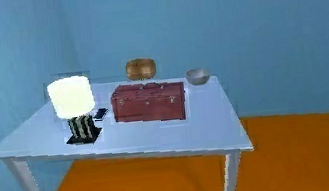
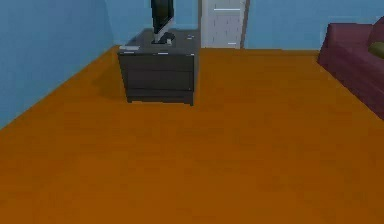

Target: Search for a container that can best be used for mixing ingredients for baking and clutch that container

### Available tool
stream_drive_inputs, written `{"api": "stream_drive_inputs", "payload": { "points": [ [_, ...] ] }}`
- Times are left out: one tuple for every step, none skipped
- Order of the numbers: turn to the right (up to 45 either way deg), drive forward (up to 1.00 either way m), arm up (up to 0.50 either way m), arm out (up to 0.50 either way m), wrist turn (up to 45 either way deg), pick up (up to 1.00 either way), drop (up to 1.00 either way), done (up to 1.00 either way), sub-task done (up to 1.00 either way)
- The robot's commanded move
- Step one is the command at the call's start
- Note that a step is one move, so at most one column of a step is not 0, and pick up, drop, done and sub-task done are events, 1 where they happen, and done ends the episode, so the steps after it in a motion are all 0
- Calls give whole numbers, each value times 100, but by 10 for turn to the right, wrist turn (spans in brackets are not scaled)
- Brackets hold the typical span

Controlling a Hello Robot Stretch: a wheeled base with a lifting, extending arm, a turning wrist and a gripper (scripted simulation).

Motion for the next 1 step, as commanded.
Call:
{"api": "stream_drive_inputs", "payload": {
  "points": [
    [0, 50, 0, 0, 0, 0, 0, 0, 0]
  ]
}}
